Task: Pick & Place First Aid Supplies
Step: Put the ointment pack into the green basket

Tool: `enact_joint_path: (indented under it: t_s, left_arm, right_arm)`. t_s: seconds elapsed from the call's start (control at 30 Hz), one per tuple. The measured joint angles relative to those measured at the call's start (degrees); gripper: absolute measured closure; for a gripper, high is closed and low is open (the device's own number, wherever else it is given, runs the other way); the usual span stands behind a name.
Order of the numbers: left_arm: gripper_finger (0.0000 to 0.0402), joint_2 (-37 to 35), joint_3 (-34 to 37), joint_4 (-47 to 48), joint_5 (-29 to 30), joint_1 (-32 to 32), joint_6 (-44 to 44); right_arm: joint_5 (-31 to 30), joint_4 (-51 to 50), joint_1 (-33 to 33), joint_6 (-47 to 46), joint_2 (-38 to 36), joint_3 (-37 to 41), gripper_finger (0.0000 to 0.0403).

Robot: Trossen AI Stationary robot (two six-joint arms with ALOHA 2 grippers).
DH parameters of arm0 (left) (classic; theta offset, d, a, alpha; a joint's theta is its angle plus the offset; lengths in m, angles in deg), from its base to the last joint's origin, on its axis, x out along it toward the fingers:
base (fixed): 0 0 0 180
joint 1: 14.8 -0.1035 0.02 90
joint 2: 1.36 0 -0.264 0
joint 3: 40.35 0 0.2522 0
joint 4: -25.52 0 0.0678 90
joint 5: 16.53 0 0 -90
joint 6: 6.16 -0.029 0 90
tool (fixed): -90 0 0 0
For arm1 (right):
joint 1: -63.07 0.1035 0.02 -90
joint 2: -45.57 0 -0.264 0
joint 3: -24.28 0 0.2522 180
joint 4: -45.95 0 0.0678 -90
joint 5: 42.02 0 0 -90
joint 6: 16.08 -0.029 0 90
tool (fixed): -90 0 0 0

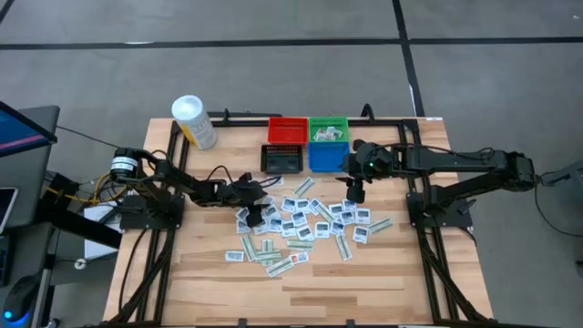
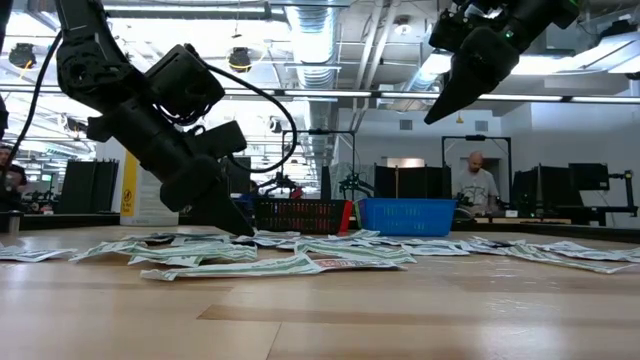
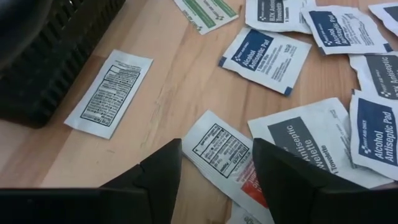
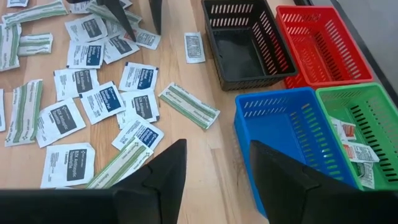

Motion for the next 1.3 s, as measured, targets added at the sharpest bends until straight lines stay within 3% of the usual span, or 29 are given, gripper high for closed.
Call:
enact_joint_path:
  t_s: [0.9,1.3]
  left_arm:
    - [0.0392,0.0,0.0,0.3,0.1,0.0,1.7]
    - [0.0396,0.2,-1.2,-1.3,0.2,0.0,1.3]
  right_arm:
    - [0.1,0.1,0.0,-1.5,0.0,0.0,0.0242]
    - [0.0,0.1,2.2,-1.6,0.0,0.1,0.0248]
